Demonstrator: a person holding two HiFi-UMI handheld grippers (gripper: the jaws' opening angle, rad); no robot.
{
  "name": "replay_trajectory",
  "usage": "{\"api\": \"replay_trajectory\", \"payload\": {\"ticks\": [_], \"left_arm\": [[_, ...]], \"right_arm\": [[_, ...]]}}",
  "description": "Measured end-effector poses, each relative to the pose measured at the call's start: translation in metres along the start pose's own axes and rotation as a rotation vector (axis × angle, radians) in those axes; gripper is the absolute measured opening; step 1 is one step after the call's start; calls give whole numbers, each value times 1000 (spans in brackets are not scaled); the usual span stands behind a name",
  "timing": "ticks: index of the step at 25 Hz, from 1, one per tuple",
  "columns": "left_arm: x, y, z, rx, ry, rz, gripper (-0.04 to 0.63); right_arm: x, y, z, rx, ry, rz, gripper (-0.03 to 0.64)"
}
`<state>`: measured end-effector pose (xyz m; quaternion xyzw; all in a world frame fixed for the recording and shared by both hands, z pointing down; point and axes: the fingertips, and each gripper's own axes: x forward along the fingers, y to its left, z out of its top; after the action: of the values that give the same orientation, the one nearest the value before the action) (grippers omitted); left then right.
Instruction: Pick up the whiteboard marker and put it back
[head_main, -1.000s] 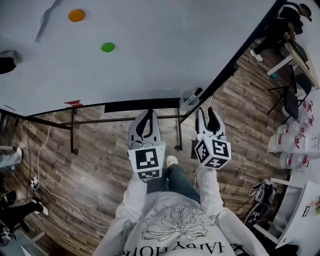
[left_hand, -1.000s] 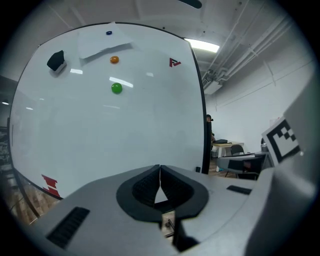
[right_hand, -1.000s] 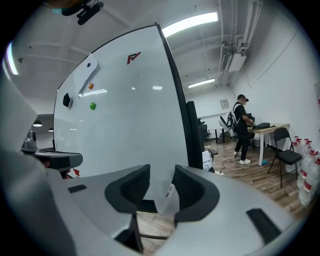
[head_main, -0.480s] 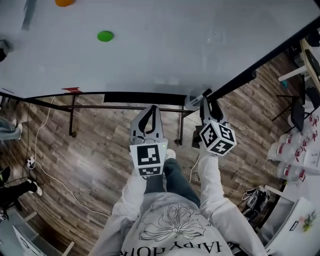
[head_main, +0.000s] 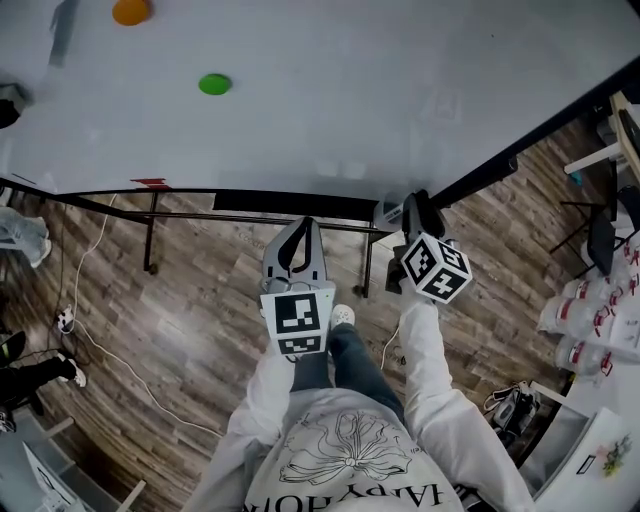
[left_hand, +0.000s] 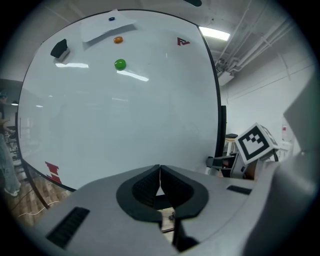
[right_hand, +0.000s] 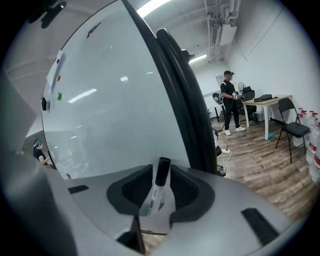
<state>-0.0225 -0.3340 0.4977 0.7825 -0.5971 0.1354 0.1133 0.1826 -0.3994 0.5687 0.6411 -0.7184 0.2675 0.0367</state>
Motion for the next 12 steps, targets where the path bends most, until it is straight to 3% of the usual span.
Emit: {"api": "replay_trajectory", "payload": {"ticks": [12], "left_arm": [[-7, 9, 4, -16, -5, 29, 6]], "right_arm": [[-3, 11, 11, -12, -43, 55, 63]]}}
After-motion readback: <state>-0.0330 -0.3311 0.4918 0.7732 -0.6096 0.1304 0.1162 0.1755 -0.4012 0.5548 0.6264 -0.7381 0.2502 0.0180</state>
